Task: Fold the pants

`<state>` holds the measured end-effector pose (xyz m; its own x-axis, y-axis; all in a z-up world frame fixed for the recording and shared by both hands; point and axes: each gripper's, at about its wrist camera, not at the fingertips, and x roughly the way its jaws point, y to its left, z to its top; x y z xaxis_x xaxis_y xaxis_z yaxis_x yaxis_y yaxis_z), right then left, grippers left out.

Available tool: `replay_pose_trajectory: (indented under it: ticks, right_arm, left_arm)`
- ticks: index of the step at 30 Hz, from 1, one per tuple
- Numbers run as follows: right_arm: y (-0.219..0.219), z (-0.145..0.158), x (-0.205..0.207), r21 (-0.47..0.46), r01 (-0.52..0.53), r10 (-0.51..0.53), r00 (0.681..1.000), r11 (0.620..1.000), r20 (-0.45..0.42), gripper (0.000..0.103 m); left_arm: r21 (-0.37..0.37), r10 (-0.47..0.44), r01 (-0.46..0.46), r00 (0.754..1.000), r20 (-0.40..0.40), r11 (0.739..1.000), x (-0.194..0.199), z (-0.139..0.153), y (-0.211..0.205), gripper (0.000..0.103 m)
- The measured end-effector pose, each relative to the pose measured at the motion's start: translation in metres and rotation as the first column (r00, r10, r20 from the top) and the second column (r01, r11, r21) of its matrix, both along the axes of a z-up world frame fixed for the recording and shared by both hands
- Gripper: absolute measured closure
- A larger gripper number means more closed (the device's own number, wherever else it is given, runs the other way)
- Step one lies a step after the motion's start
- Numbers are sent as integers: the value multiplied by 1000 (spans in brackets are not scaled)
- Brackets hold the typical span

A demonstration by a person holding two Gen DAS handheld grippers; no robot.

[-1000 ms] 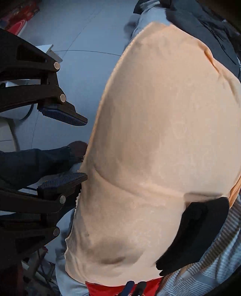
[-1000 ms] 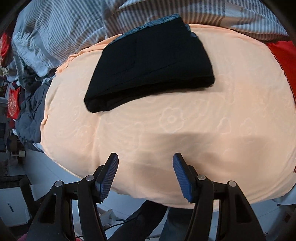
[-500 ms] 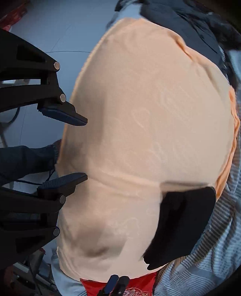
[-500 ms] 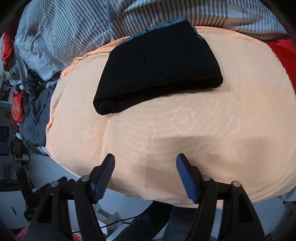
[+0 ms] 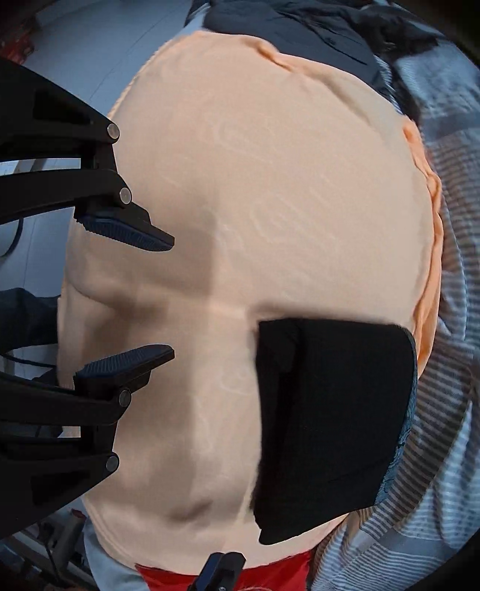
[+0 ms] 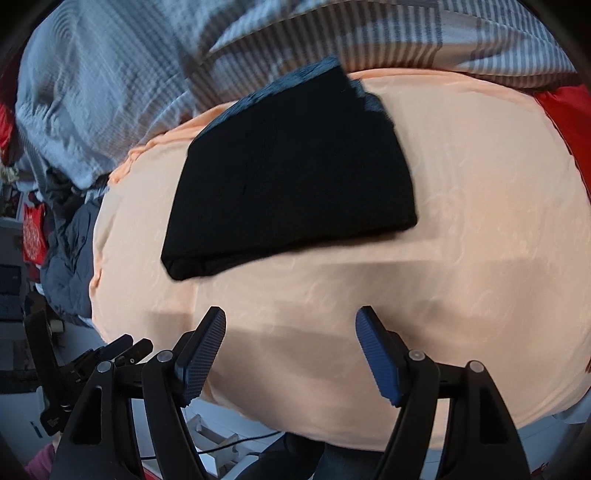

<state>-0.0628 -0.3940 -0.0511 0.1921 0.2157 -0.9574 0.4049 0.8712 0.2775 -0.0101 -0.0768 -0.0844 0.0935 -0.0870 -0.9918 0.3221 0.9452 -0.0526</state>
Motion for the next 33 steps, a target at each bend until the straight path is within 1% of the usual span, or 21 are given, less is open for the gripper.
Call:
replay_pose_trajectory:
  ticks: [7,16,18,20,21,22,23,25,27,28,30,31,32,33]
  right_arm:
    - [-34,-5,12,14,32,-31,999,999,-10,27]
    - [-63,-9,33,-2,43,-43,999,999,9,27]
    - [-68,-9,39,-3,33,-33,999,999,20,33]
    - [-72,-12,46,9,22,-23,1000,1000,20,52]
    - [-74,-13,49,18,18,-18,1000,1000,20,59]
    - [-75,-14,52,25,13,-14,1000,1000,22,71]
    - [-76,-14,55,30,4,-5,1000,1000,24,75]
    - [-75,-15,62,18,-24,23,999,1000,33,75]
    - [-73,-22,67,7,-65,65,998,998,13,75]
    - [-76,-26,68,26,-62,62,998,998,7,75]
    - [-89,-28,68,83,-27,25,999,996,28,74]
    - [-97,-29,68,112,-3,-1,999,994,37,61]
    - [-109,-30,67,144,30,-38,998,989,50,33]
    - [-117,-31,67,168,50,-62,996,985,67,22]
  left_arm:
    - [17,-24,25,1000,-14,1000,20,-4,-40,49]
    - [26,-15,15,1000,-6,1000,43,-2,-66,49]
    - [15,9,-9,1000,-2,1000,53,1,-71,49]
    - [8,27,-27,1000,5,1000,62,3,-74,49]
    - [7,30,-31,999,12,1000,68,3,-76,49]
    - [7,32,-33,999,19,999,73,3,-79,49]
    - [8,32,-32,999,28,999,78,4,-82,49]
    - [15,26,-27,999,43,1000,86,4,-88,49]
    - [20,25,-27,998,63,999,96,3,-91,49]
    - [17,30,-31,997,66,999,102,2,-91,49]
    - [-11,50,-50,997,66,999,116,0,-87,49]
    - [-30,61,-59,996,62,998,123,-2,-84,49]
    - [-56,69,-66,996,51,996,132,-6,-80,49]
    - [-80,70,-68,997,33,995,140,-11,-76,49]
